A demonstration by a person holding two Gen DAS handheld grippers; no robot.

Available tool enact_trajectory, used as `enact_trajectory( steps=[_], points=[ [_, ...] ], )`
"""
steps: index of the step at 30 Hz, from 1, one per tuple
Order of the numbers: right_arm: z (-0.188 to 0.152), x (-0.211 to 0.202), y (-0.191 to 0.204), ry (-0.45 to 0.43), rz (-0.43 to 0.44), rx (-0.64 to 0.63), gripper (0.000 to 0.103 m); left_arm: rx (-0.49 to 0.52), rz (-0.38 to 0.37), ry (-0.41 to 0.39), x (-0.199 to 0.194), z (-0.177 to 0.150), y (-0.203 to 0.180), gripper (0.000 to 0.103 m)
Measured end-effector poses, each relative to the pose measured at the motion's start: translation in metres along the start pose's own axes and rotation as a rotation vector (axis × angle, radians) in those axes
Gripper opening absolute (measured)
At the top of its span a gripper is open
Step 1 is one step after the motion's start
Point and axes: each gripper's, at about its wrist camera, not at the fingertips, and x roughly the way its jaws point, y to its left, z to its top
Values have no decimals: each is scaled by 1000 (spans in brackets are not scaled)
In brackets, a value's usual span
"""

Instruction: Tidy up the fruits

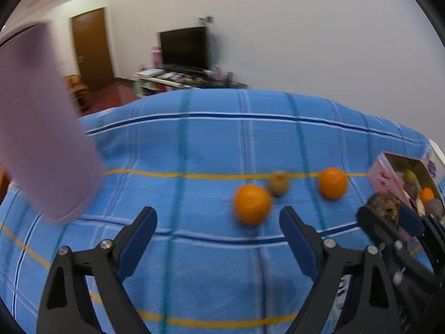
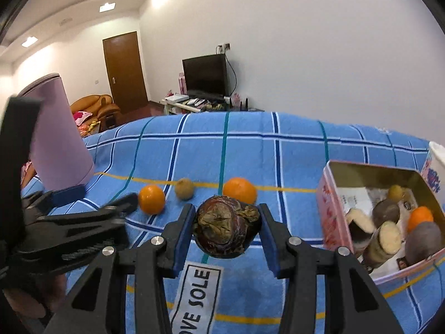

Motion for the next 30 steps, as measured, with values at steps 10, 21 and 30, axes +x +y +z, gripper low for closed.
enact_trajectory(
  steps=[10, 21, 30],
  points=[
    [1, 2, -10, 18, 1, 34, 47, 9, -34, 132, 55, 15, -15, 53],
    [0, 6, -10, 6, -2, 38, 47, -81, -52, 18, 33, 9, 5, 39],
    [-2, -13, 4, -104, 16, -17, 47, -15, 130, -178, -15, -6, -6, 39]
  ],
)
